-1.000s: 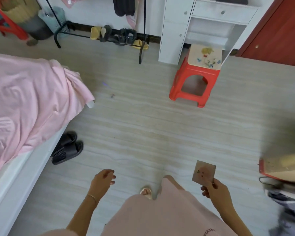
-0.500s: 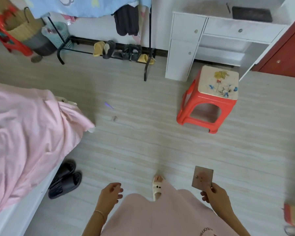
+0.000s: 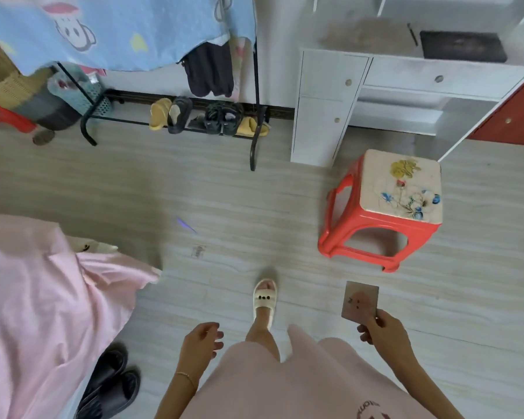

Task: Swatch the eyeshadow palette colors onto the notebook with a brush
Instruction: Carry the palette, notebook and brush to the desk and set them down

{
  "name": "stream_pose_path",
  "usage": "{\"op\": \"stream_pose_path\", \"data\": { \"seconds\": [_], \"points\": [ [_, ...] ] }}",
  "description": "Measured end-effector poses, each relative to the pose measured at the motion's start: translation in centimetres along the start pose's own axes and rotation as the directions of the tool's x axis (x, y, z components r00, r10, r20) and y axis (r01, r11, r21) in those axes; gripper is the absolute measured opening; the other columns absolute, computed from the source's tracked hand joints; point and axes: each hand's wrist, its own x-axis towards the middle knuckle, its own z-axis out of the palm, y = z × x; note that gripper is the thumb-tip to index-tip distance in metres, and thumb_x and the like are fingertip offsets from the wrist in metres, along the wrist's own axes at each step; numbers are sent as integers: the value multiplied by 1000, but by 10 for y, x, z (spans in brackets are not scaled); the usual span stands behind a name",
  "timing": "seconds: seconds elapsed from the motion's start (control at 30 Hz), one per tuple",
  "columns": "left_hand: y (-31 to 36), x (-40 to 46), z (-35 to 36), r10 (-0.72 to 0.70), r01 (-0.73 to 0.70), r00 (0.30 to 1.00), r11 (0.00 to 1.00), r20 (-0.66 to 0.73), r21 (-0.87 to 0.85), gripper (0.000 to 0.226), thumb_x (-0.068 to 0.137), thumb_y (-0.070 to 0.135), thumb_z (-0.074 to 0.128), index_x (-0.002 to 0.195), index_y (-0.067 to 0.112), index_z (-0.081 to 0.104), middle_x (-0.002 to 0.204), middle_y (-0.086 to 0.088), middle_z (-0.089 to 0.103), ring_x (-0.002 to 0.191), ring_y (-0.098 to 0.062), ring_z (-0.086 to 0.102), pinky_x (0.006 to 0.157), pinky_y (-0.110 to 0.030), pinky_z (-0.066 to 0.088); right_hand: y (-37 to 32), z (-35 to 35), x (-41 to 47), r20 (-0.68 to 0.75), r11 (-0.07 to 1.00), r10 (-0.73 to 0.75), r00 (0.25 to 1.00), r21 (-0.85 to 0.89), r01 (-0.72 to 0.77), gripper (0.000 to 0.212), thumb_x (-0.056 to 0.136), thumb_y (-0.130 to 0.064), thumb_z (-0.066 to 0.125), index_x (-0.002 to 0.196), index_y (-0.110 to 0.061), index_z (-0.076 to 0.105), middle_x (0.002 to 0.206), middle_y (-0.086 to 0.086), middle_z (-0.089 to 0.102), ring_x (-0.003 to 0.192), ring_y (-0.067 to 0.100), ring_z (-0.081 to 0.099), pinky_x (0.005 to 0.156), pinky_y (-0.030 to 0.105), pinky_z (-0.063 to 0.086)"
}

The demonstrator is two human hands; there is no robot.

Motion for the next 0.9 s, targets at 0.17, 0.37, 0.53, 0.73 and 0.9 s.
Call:
{"op": "stream_pose_path", "data": {
  "seconds": [0.17,0.37,0.53,0.73,0.9],
  "points": [
    [86,73,2,50,-53,998,996,43,77,13,91,8,50,97,5,61,85,-12,65,69,-24,60,61,-29,44,-52,2,49,-69,996,71,995,55,-67,35,91,-39,48,79,-10,62,68,8,67,58,20,62,68,38,50],
    [214,147,6,168,-183,982,965,91,186,15,94,12,47,99,8,61,89,-10,66,74,-21,61,67,-30,45,-132,1,113,-129,995,42,991,97,-30,30,92,-33,49,78,-10,62,67,6,68,59,19,63,69,37,50],
    [294,183,35,203,-238,965,943,167,231,17,95,11,44,102,10,59,93,-9,65,81,-22,61,74,-32,46,-168,-8,156,-203,978,83,976,203,-41,35,92,-37,47,74,-10,61,64,6,67,57,19,62,63,34,49],
    [341,219,85,157,-182,976,969,152,169,16,94,8,44,101,7,59,93,-12,64,80,-25,61,73,-33,48,-192,-29,218,-189,974,134,973,209,-93,30,92,-29,49,76,-7,61,63,8,66,55,21,60,62,33,47],
    [385,238,116,114,-129,988,980,106,149,15,94,7,45,99,5,59,87,-11,64,73,-24,60,62,-28,46,-228,-72,279,-156,975,127,979,199,-95,33,92,-31,49,73,-7,60,62,9,65,52,19,58,57,30,46]
  ]
}}
